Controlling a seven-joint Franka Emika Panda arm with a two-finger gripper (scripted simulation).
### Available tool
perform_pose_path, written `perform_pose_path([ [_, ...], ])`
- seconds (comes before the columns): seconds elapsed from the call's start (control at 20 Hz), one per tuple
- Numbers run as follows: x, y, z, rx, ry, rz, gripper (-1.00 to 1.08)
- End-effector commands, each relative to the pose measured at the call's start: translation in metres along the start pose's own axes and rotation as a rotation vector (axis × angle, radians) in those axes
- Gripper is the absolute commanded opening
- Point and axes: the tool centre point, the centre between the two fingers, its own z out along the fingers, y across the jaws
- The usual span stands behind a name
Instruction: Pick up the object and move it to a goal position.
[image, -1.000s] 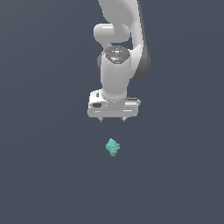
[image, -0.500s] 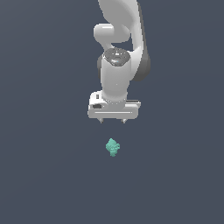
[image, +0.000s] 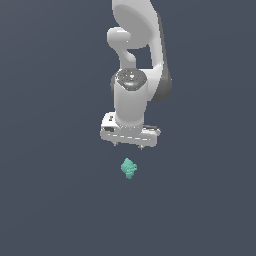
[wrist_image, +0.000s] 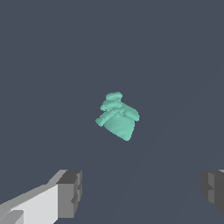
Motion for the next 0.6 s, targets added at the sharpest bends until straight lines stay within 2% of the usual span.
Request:
perform_pose_path([
  [0.0, 0.007, -0.001, 0.009, 0.003, -0.005, 0.064, 1.00],
  [0.55, 0.035, -0.005, 0.052, 0.011, -0.025, 0.358, 1.00],
])
